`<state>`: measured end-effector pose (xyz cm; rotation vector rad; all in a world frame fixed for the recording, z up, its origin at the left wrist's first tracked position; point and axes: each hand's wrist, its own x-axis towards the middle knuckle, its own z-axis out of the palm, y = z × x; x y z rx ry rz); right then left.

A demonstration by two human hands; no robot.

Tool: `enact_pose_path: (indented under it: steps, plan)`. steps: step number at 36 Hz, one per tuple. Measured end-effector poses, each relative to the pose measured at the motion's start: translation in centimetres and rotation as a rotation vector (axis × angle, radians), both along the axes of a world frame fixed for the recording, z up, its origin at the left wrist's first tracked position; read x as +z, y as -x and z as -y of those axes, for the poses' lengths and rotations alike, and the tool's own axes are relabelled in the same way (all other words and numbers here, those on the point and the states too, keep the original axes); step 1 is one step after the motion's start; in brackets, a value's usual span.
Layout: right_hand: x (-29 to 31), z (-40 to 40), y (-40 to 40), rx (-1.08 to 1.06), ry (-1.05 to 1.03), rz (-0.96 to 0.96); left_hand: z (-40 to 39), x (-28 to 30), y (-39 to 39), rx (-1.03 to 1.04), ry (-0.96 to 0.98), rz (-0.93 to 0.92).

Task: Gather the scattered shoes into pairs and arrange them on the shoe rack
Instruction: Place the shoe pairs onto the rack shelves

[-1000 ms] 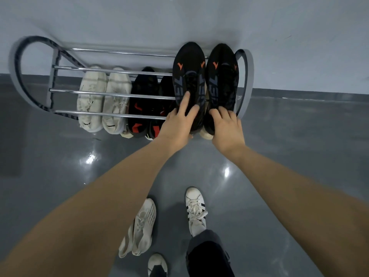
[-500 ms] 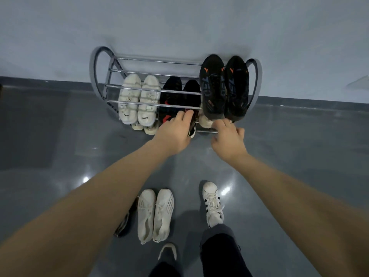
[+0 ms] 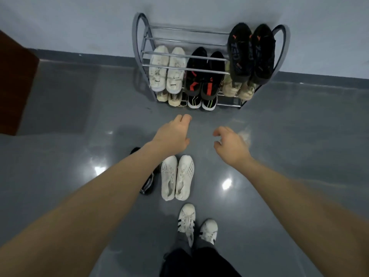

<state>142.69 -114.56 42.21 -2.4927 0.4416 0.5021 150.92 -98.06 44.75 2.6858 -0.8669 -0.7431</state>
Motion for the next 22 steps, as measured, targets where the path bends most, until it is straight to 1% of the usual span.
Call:
enact_pose_path:
  steps: [5, 10, 14, 19, 22]
  plan:
    - [-2.5, -2.7, 1.4, 0.050, -0.032, -0.006, -2.9, -1.7, 3.0, 0.073, -0.059, -0.057]
    - [-5.7, -5.4, 2.9, 0.017, -0.112, -0.011, -6.1, -4.3, 5.2, 0.083, -0.079, -0.052]
    - [-9.1, -7.8, 4.3, -0.002, -0.148, -0.051, -8.5, -7.4, 6.6, 0.101, -0.078, -0.053]
    - [-13.4, -10.5, 4.7, 0.027, -0.176, -0.104, -11.0, -12.0, 8.1, 0.111, -0.111, -0.172]
    - [-16.1, -11.6, 4.8, 0.027, -0.161, -0.127, -12.8, -14.9, 8.6, 0.095, -0.123, -0.181]
